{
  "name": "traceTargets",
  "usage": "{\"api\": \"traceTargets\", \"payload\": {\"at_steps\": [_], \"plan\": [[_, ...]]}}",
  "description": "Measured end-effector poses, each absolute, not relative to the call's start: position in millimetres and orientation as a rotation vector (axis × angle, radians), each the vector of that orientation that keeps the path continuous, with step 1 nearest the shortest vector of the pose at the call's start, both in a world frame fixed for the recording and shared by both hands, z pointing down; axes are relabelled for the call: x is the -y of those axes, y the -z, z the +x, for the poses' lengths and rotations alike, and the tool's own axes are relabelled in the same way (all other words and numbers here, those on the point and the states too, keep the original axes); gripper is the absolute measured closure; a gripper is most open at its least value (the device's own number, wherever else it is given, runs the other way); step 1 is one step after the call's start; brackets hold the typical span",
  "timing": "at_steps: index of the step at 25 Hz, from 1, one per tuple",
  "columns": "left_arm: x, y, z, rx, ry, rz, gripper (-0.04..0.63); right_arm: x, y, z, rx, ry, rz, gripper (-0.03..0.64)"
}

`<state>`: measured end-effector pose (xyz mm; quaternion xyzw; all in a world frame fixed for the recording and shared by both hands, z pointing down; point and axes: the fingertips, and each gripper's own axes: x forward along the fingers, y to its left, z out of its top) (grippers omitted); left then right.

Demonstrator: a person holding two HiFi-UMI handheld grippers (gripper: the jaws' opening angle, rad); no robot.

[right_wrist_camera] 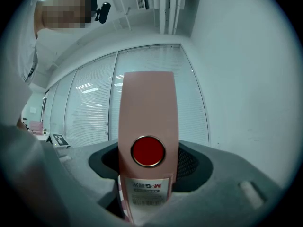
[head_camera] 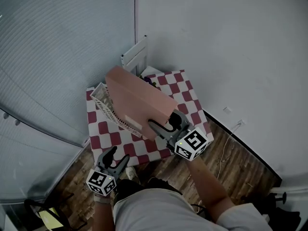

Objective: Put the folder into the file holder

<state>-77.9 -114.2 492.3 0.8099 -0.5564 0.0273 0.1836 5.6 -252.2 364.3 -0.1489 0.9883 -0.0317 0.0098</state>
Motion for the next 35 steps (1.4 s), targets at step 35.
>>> {"api": "traceTargets", "payload": {"at_steps": [35], "plan": [[144,-511,-137,1.586,-0.101,2.198,0.356,289,-418,-93,-3.123,0.125,-0.336,0.344]]}}
